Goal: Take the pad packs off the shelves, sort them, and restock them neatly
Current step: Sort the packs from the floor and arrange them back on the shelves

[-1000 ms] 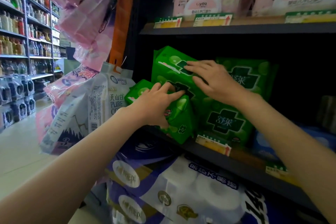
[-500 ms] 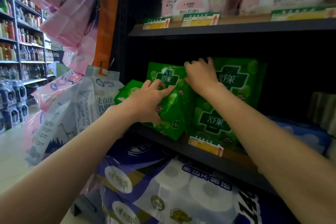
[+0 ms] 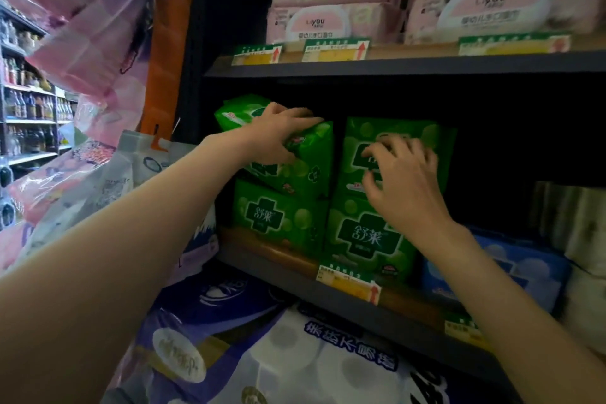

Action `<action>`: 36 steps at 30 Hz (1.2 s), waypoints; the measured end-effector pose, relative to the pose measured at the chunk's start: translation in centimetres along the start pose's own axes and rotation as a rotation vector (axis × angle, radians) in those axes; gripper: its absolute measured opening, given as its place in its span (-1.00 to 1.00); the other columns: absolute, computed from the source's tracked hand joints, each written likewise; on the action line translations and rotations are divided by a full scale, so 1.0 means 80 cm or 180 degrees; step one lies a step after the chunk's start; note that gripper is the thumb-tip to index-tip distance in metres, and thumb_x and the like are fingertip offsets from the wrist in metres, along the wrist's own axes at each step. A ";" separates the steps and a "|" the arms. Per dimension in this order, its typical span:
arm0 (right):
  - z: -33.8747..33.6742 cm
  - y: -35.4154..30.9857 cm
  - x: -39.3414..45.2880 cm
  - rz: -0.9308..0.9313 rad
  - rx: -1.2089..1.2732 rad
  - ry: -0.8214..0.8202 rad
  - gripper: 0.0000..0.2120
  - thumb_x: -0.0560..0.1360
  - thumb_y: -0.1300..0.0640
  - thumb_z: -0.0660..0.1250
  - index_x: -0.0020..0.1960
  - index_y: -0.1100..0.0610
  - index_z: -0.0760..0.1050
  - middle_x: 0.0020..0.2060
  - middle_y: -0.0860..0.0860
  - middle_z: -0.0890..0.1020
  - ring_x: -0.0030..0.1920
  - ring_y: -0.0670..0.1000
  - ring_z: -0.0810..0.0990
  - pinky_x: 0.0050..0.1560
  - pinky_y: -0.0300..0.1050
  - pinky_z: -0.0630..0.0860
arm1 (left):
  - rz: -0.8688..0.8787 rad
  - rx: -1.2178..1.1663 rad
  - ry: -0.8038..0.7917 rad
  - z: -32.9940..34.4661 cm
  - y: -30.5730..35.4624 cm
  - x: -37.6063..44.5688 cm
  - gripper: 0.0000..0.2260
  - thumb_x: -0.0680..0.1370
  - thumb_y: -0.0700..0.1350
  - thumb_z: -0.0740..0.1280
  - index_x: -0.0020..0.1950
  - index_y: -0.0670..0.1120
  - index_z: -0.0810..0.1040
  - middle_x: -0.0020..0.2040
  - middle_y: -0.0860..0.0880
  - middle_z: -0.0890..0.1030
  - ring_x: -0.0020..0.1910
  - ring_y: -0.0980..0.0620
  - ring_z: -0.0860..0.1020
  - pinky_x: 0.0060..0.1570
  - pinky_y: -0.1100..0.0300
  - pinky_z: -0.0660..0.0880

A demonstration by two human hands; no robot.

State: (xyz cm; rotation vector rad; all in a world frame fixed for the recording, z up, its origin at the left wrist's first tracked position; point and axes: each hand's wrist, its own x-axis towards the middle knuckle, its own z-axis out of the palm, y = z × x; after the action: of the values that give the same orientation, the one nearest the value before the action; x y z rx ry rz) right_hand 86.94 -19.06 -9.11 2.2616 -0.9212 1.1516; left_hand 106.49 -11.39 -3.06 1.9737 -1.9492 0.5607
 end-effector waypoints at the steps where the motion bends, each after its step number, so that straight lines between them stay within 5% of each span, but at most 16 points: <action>1: 0.004 -0.002 -0.001 0.0015 -0.0011 -0.0045 -0.70 0.55 0.08 0.21 0.26 0.10 0.43 0.29 0.08 0.40 0.32 0.12 0.29 0.34 0.08 0.12 | 0.0063 -0.0148 0.0108 0.003 -0.002 0.002 -0.33 0.51 -0.22 0.30 0.52 0.09 0.06 0.54 0.04 0.07 0.44 -0.12 0.05 0.41 -0.03 0.05; 6: 0.021 -0.014 -0.006 0.0017 0.0107 0.0004 -0.65 0.53 0.09 0.26 0.28 0.14 0.42 0.31 0.14 0.39 0.32 0.18 0.31 0.34 0.10 0.16 | -0.0062 -0.0469 0.0458 0.027 -0.004 -0.010 -0.34 0.51 -0.28 0.23 0.48 0.21 0.10 0.52 0.17 0.10 0.50 -0.02 -0.04 0.41 -0.26 -0.19; 8: 0.023 -0.029 -0.003 -0.0197 0.0511 -0.0055 -0.49 0.52 0.01 0.29 0.42 0.12 0.27 0.38 0.12 0.31 0.39 0.13 0.24 0.38 0.03 0.16 | -0.0097 -0.0693 0.0617 0.039 -0.005 -0.021 -0.36 0.52 -0.27 0.24 0.47 0.22 0.13 0.51 0.19 0.12 0.50 0.00 -0.04 0.39 -0.30 -0.20; 13: 0.054 -0.077 0.026 -0.0069 0.1629 -0.0519 -0.02 0.38 -0.10 0.45 0.53 -0.12 -0.17 0.52 0.05 -0.03 0.49 0.16 0.06 0.42 0.12 0.18 | 0.0192 -0.0867 0.1047 0.060 -0.020 -0.036 -0.51 0.53 -0.02 0.22 0.46 0.10 0.24 0.44 0.07 0.32 0.44 -0.05 0.22 0.35 -0.30 0.12; 17: 0.074 -0.097 0.034 0.0085 0.1593 -0.0144 -0.20 0.35 -0.16 0.44 0.46 -0.05 0.13 0.34 0.11 0.27 0.30 0.18 0.33 0.29 0.12 0.32 | 0.0110 -0.0695 0.1758 0.081 -0.032 -0.059 -0.55 0.50 -0.01 0.17 0.39 -0.05 0.40 0.32 -0.05 0.47 0.30 -0.11 0.39 0.26 -0.22 0.32; 20: 0.076 -0.093 0.031 0.0302 0.1337 0.0117 -0.26 0.36 -0.23 0.40 0.41 -0.03 0.18 0.24 0.12 0.35 0.22 0.16 0.38 0.25 0.06 0.31 | -0.0494 -0.0463 0.2483 0.118 -0.030 -0.082 -0.52 0.49 -0.25 0.27 0.42 -0.11 0.35 0.36 -0.12 0.40 0.33 -0.17 0.32 0.34 -0.11 0.28; 24: 0.072 -0.086 0.053 0.0634 0.0694 0.0086 -0.25 0.39 -0.31 0.32 0.41 0.08 0.19 0.28 0.20 0.37 0.28 0.20 0.35 0.25 0.04 0.26 | -0.0683 -0.0774 0.1427 0.143 -0.026 -0.071 -0.25 0.53 -0.28 0.27 0.50 0.05 -0.18 0.55 -0.09 -0.15 0.52 -0.13 -0.11 0.47 0.02 0.00; 26: 0.071 -0.085 0.064 0.0650 0.0216 0.0101 -0.24 0.42 -0.28 0.30 0.41 0.18 0.19 0.35 0.23 0.30 0.34 0.22 0.27 0.29 0.04 0.24 | -0.0697 -0.0889 0.0984 0.140 -0.027 -0.053 -0.25 0.56 -0.24 0.24 0.48 0.09 -0.25 0.53 -0.05 -0.29 0.52 -0.12 -0.20 0.48 0.00 0.02; 29: 0.075 -0.079 0.071 0.0352 -0.0319 0.0023 -0.33 0.49 -0.12 0.31 0.43 0.18 0.15 0.43 0.23 0.19 0.39 0.21 0.20 0.33 0.06 0.20 | -0.0676 -0.1171 0.0406 0.131 -0.025 -0.028 -0.27 0.55 -0.29 0.22 0.53 0.07 -0.17 0.53 -0.05 -0.29 0.51 -0.15 0.01 0.22 0.11 0.40; 32: 0.082 -0.073 0.067 -0.0017 -0.0700 -0.0132 -0.38 0.52 0.04 0.30 0.47 0.15 0.11 0.37 0.20 0.31 0.36 0.19 0.26 0.34 0.06 0.17 | -0.0707 -0.1446 0.0083 0.131 -0.027 -0.014 -0.27 0.53 -0.33 0.19 0.54 0.08 -0.13 0.54 -0.02 -0.24 0.48 -0.12 0.15 -0.09 0.26 0.44; 34: 0.082 -0.071 0.063 -0.0159 -0.0809 -0.0199 -0.37 0.52 0.10 0.28 0.49 0.15 0.08 0.38 0.20 0.30 0.36 0.19 0.28 0.37 0.07 0.12 | -0.0712 -0.1244 0.0048 0.136 -0.029 -0.012 -0.25 0.52 -0.34 0.18 0.53 0.10 -0.15 0.54 -0.02 -0.24 0.43 -0.12 0.25 0.04 0.16 0.45; 36: 0.078 -0.068 0.058 -0.0264 -0.0770 -0.0214 -0.42 0.53 0.17 0.25 0.48 0.13 0.12 0.43 0.20 0.23 0.39 0.19 0.23 0.41 0.10 0.05 | -0.0806 -0.0971 0.0054 0.143 -0.026 -0.015 -0.24 0.52 -0.33 0.18 0.52 0.10 -0.19 0.54 -0.06 -0.22 0.41 -0.11 0.28 0.36 -0.04 0.26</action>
State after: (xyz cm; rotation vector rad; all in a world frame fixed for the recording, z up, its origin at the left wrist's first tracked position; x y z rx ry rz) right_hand 96.20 -20.98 -9.19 2.1309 -0.9291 0.8824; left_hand 109.22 -15.81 -13.54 1.9664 -1.6265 0.2007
